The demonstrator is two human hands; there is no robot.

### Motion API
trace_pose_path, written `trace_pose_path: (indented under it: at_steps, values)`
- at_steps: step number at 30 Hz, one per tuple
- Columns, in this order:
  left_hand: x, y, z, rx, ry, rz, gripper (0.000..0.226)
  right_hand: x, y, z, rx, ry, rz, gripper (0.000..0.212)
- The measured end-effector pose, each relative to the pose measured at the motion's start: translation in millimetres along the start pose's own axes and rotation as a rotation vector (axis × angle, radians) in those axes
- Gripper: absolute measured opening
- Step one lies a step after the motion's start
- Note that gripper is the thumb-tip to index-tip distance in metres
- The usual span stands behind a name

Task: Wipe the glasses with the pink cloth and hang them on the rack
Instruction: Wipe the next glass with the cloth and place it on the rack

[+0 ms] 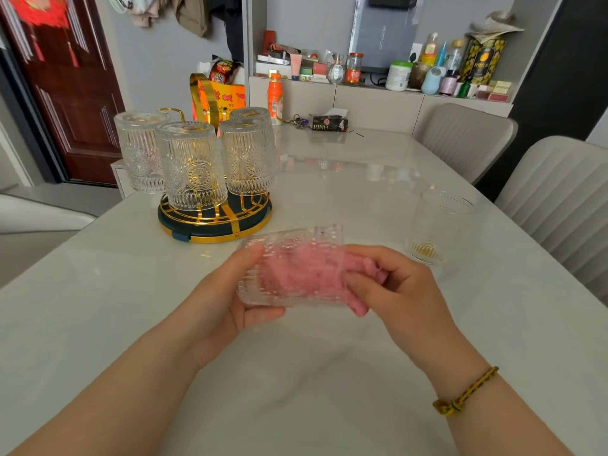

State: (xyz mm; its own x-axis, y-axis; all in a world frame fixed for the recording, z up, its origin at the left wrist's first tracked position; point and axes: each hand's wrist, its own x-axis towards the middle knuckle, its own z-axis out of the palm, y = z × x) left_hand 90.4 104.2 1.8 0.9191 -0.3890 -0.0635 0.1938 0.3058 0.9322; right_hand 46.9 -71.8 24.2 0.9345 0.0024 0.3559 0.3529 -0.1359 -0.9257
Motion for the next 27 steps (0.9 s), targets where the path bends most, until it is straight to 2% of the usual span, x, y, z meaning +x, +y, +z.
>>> trace_pose_path:
  at_steps: [2,6,8,11,14,15,17,18,20,22,25,27]
  values:
    - [1.4,0.6,-3.6,-0.066,0.020,0.047,0.035,1.0,-2.9,-4.3,0.055,0.079,-0.007,0.033]
    - [4.2,5.6,-10.8,-0.183,0.086,0.162,0.037,3.1,-6.7,-11.2,0.283,0.238,0.053,0.039]
    - [4.5,9.2,-13.6,-0.231,0.099,0.210,0.049,4.5,-5.7,-11.4,0.352,0.247,0.104,0.040]
    - [3.9,9.8,-12.3,-0.259,0.091,0.251,0.084,3.3,2.7,-9.2,0.405,0.087,0.225,0.056]
    - [2.8,6.7,-7.8,-0.270,0.056,0.265,0.095,1.3,7.4,-8.8,0.509,-0.132,0.320,0.070]
    - [2.2,6.2,-5.9,-0.276,0.045,0.263,0.095,1.3,6.2,-9.4,0.571,-0.173,0.335,0.070]
    - [1.1,5.9,-3.8,-0.282,0.041,0.256,0.096,1.3,3.8,-7.9,0.657,-0.182,0.365,0.054]
    - [0.6,5.4,-3.1,-0.275,0.043,0.248,0.098,1.6,2.6,-4.8,0.654,-0.131,0.408,0.050]
    - [-0.8,3.4,-0.1,-0.243,0.033,0.220,0.103,1.4,4.9,1.2,0.530,0.043,0.492,0.054]
    - [-2.2,0.0,2.9,-0.227,0.019,0.191,0.102,0.7,9.8,3.8,0.397,0.203,0.495,0.042]
    - [-2.8,-0.8,5.4,-0.279,-0.007,0.213,0.091,0.9,10.0,0.5,0.413,0.317,0.504,0.017]
    - [-2.6,1.5,4.0,-0.335,-0.013,0.271,0.084,0.9,9.2,-0.2,0.504,0.314,0.575,0.018]
